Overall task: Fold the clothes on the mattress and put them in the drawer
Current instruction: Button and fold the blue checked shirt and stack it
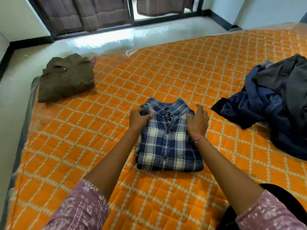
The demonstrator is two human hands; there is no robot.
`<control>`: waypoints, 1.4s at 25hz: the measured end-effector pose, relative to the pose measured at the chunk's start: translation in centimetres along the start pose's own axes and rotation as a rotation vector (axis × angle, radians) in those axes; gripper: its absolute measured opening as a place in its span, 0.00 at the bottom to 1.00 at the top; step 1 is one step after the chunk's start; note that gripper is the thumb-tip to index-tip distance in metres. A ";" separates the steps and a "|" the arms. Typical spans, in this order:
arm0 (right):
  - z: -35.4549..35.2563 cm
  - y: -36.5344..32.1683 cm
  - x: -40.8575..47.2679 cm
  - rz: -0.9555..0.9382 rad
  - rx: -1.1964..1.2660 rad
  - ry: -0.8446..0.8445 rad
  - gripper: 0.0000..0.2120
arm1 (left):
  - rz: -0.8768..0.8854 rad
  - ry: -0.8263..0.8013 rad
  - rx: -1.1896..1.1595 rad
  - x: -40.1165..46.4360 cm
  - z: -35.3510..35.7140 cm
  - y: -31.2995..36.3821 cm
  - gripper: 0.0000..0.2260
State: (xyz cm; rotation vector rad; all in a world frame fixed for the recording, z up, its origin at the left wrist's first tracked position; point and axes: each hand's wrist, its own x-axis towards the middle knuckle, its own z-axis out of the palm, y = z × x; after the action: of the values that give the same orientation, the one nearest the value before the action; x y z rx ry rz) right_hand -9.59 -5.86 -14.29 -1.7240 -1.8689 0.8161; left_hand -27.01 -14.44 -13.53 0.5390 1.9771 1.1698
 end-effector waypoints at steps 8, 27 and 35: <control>3.2 0.9 -8.4 -0.386 -0.475 -0.342 0.36 | 0.094 0.076 0.270 -9.6 -0.8 -4.5 0.15; -2.6 3.3 -4.2 0.464 0.391 -0.466 0.28 | -0.220 -0.098 -0.104 -6.1 -1.0 -3.8 0.21; -0.1 -0.2 -5.3 0.223 0.664 -0.601 0.23 | -0.098 -0.037 -0.285 -7.6 -4.4 -4.2 0.21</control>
State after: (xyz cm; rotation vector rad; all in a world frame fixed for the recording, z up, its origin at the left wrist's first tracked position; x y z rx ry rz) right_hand -9.13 -11.10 -13.83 -1.3400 -1.4528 1.9522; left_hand -25.65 -24.04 -12.85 0.3104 1.7457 1.3411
